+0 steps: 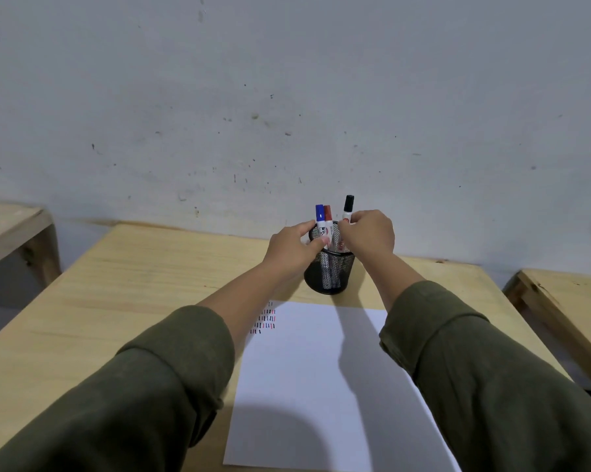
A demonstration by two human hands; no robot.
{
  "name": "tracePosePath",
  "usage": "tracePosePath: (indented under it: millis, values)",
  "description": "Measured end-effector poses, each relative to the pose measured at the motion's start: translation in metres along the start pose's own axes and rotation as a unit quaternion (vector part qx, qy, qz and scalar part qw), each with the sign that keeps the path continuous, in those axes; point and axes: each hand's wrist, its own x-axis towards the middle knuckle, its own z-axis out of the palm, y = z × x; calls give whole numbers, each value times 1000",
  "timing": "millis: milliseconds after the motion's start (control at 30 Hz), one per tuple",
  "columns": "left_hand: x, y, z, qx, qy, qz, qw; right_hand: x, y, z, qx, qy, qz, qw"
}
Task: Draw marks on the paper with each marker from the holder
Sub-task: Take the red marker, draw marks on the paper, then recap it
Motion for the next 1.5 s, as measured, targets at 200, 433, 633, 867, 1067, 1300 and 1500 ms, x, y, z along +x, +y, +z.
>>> tracePosePath:
  millis: [200,433,633,867,1067,1300,1500]
  values:
    - [1,-2,1,-8,0,-11,1000,4,0,7,-37,-4,-20,999]
    - [1,-1,1,-4,-5,-4,1000,6,-12,4,-187,-18,-36,982]
    - [1,-1,0,-4,-2,-3,1000,0,-6,1,-132,-60,-49,988]
    - [2,-1,1,-5,-1,0,1000,-2,2,0,-94,-42,-164,981]
    - [3,-3,3,-5,-5,-12,1000,-1,7,1,-113,-56,-170,977]
    - [3,-2,4,-9,-1,-9,1000,-7,11,1,-35,-16,-214,976]
    - [2,-1,3,-20,-2,-19,1000,-16,10,1,20,6,-204,979]
